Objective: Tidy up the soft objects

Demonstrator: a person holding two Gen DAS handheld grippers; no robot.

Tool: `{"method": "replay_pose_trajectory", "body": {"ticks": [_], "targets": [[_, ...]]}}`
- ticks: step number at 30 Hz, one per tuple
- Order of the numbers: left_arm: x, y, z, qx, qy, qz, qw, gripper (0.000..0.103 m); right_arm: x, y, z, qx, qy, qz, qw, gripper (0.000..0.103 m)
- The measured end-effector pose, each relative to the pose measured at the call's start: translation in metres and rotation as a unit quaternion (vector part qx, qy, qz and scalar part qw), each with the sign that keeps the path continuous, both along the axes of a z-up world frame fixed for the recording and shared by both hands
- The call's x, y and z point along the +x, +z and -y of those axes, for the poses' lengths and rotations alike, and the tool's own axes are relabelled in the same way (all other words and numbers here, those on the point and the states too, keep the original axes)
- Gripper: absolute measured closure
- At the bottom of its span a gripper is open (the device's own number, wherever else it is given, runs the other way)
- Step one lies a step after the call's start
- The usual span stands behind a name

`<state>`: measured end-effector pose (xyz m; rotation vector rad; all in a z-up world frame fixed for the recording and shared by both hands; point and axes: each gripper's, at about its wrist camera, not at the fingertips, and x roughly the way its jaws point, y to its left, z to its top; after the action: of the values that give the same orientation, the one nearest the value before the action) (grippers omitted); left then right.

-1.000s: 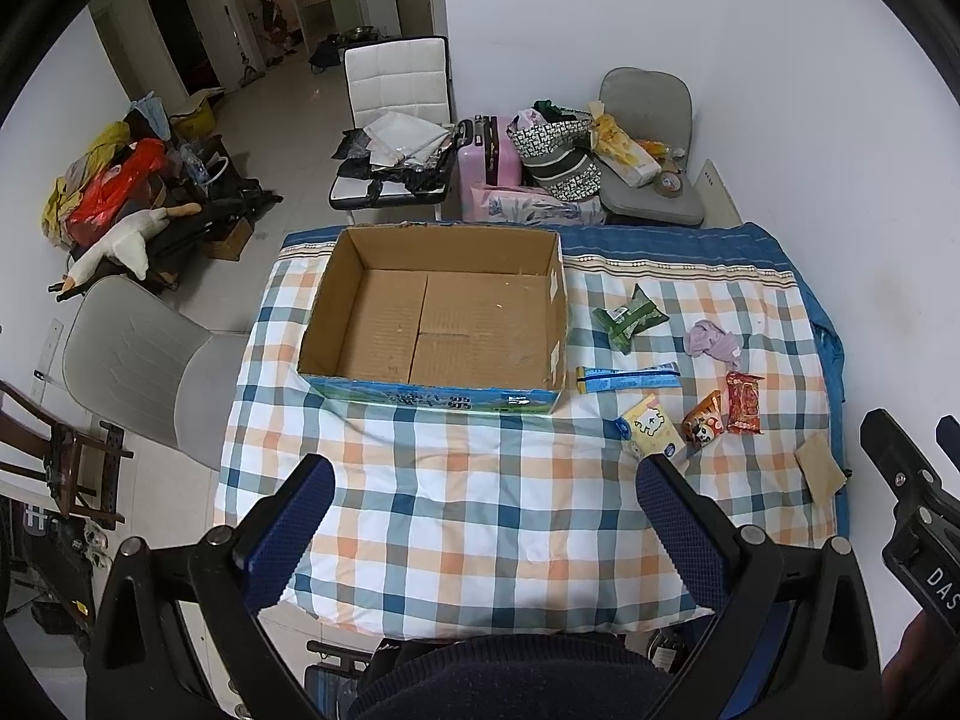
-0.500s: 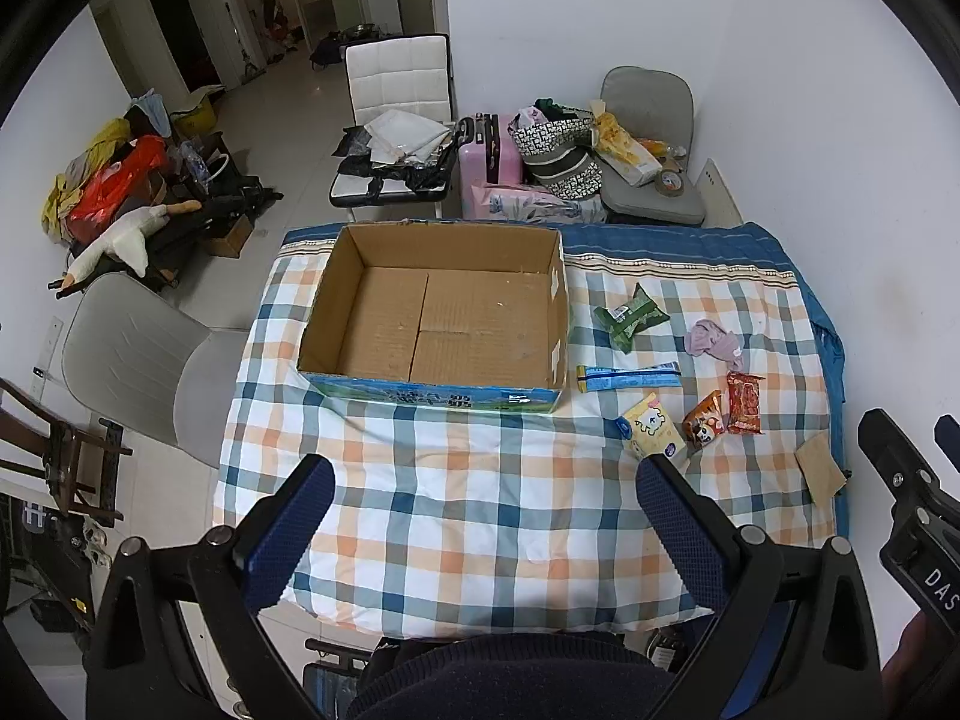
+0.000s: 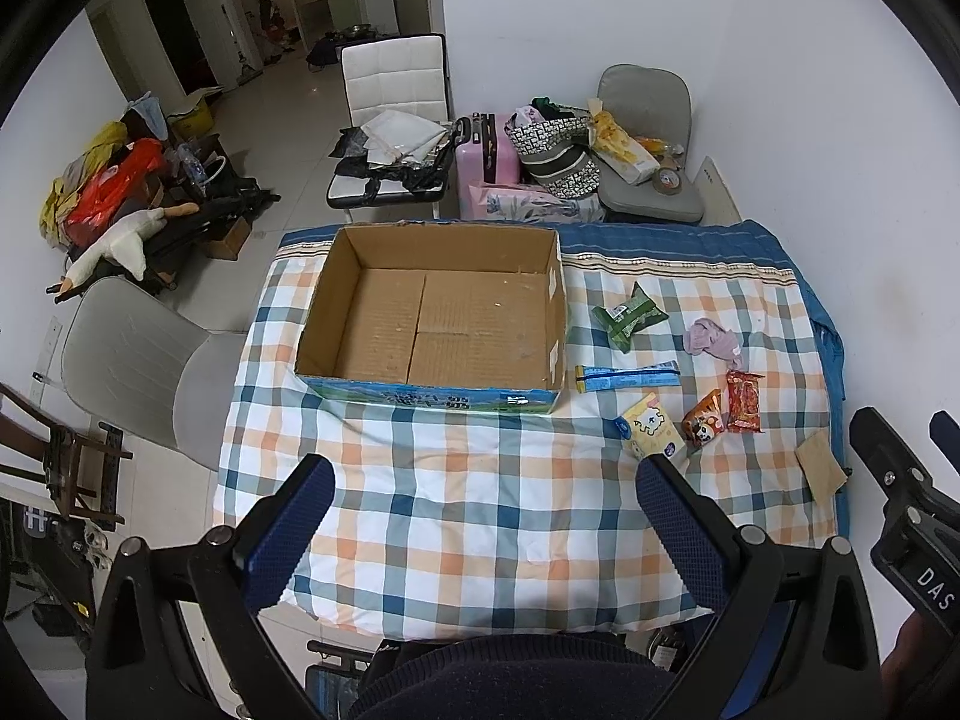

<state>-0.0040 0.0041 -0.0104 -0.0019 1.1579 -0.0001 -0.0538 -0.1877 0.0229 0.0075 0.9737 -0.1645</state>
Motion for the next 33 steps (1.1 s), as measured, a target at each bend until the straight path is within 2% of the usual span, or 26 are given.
{"method": "replay_pose_trajectory", "body": {"ticks": [4,6,9,12,16,18,22,25,31,33], "targets": [[0.008,-0.007,0.004,-0.015,-0.015,0.011,0.9997,0.0,0.005,-0.009,-0.001,0.01,-0.002,-0.005,1.0,0.0],[0.021,-0.015,0.014,-0.017,-0.035,0.022,0.999,0.0,0.011,-0.02,0.009,0.031,-0.012,-0.015,0.999,0.0],[0.056,-0.034,0.04,-0.02,-0.072,0.031,0.9967,0.0,0.024,-0.041,0.035,0.06,-0.039,-0.03,0.997,0.0],[0.105,-0.064,0.071,-0.026,-0.096,0.022,0.9948,0.0,0.041,-0.07,0.076,0.084,-0.084,-0.044,0.992,0.0],[0.168,-0.116,0.115,-0.029,-0.13,-0.032,0.9905,0.001,0.072,-0.122,0.138,0.096,-0.146,-0.074,0.982,0.0],[0.194,-0.144,0.136,-0.028,-0.144,-0.06,0.9874,0.006,0.088,-0.152,0.167,0.103,-0.17,-0.09,0.976,0.0],[0.245,-0.211,0.176,-0.037,-0.147,-0.146,0.9776,0.011,0.123,-0.228,0.218,0.165,-0.184,-0.134,0.96,0.0],[0.272,-0.252,0.198,-0.047,-0.144,-0.19,0.97,0.016,0.143,-0.276,0.243,0.202,-0.198,-0.16,0.946,0.0],[0.312,-0.322,0.233,-0.031,-0.163,-0.253,0.9531,0.016,0.17,-0.351,0.272,0.215,-0.236,-0.215,0.923,0.0],[0.321,-0.348,0.242,-0.031,-0.162,-0.284,0.9444,0.016,0.178,-0.373,0.28,0.219,-0.244,-0.234,0.915,0.0]]}}
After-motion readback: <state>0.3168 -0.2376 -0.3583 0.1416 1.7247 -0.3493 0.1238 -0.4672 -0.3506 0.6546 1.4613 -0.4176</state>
